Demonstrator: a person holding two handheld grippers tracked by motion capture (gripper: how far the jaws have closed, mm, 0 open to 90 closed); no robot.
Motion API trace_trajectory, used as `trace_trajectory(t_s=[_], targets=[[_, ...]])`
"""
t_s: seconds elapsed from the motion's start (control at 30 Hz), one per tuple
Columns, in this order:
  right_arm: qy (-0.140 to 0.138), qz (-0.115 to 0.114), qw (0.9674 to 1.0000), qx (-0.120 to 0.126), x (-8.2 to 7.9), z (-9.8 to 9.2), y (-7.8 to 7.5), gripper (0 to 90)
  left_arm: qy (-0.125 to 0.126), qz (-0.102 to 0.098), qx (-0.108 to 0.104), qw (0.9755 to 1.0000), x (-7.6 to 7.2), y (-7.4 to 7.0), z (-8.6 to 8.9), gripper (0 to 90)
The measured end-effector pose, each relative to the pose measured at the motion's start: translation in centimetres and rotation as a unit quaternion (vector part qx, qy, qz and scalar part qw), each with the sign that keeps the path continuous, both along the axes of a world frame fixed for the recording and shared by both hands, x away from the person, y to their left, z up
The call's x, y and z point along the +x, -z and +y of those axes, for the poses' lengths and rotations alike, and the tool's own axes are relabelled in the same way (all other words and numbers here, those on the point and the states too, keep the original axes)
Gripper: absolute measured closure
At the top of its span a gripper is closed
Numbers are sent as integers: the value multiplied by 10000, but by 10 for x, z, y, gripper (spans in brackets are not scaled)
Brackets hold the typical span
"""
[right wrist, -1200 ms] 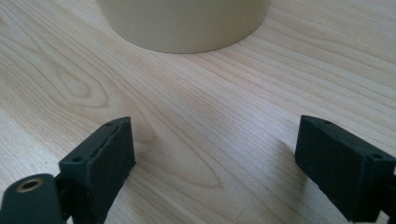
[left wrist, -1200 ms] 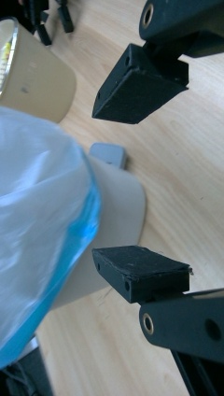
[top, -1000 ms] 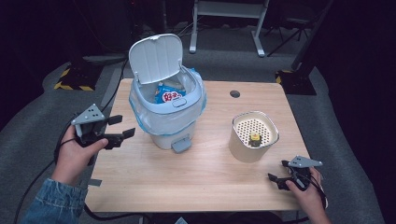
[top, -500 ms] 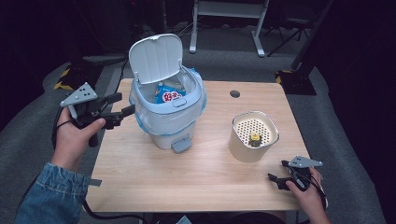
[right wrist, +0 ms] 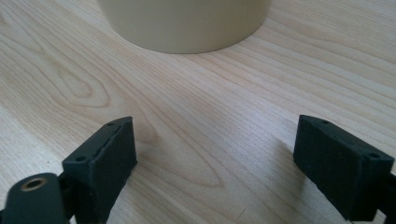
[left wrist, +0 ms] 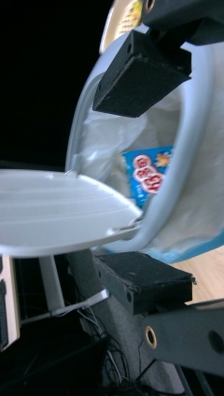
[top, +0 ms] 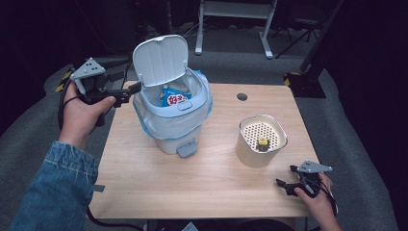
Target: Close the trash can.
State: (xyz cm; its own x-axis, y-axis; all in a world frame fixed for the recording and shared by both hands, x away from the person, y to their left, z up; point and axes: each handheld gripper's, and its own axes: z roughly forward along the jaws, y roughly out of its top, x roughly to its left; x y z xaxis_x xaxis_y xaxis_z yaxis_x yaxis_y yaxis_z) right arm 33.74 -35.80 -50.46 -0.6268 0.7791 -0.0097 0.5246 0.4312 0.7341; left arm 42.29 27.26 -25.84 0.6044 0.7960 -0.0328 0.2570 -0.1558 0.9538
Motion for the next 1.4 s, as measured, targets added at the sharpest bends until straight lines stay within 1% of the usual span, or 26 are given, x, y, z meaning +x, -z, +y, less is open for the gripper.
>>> trace_trajectory(t_s=[0.1,0.17,0.23,0.27,0.37,0.47,0.57,0.63,0.7,0.73,0.77,0.83,0.9,0.97,1.03,1.13,1.27,1.37,1.4], targets=[[-1,-1,10000,-1,0,0,0,132,-78,-40,-25,10000,10,-3,-2,235],[-1,-1,10000,-1,0,0,0,132,-124,-63,-47,9999,16,-6,-2,251],[-1,-1,10000,-1,0,0,0,132,-126,-100,-121,9998,22,-8,-2,264],[-1,-1,10000,0,0,0,0,132,-109,-95,-114,9998,25,-9,-2,277],[0,0,10000,2,0,0,0,132,-59,-91,19,9999,34,-11,-3,295],[0,1,10000,2,0,0,0,132,-21,-81,36,10000,41,-10,-7,306],[-1,0,10000,1,0,0,0,132,72,-77,138,9998,45,-9,-12,306],[-2,0,10000,1,0,0,0,132,146,-111,100,9998,45,-11,-15,307],[-1,2,10000,2,0,0,0,132,218,-71,9,9997,45,-12,-18,309],[0,1,10000,3,0,0,0,132,226,-61,30,9997,45,-12,-19,278],[0,-1,10000,2,0,0,0,132,254,-56,62,9996,44,-12,-19,270],[-1,1,10000,2,0,0,0,132,322,-46,73,9994,42,-13,-19,289],[-1,0,10000,1,0,0,0,132,451,-17,21,9990,39,-14,-17,326],[0,1,10000,1,0,0,0,132,582,43,46,9983,35,-15,-19,337],[0,0,10000,1,0,0,0,132,730,119,107,9972,29,-16,-23,317],[2,-1,10000,3,0,0,0,132,955,152,150,9952,20,-16,-28,312],[2,-3,10000,2,0,0,0,132,1127,160,194,9933,10,-14,-33,310],[1,-2,10000,2,0,0,0,132,1284,281,150,9912,5,-9,-36,327],[1,-2,10000,1,0,0,0,132,1314,359,140,9906,4,-7,-37,337]])
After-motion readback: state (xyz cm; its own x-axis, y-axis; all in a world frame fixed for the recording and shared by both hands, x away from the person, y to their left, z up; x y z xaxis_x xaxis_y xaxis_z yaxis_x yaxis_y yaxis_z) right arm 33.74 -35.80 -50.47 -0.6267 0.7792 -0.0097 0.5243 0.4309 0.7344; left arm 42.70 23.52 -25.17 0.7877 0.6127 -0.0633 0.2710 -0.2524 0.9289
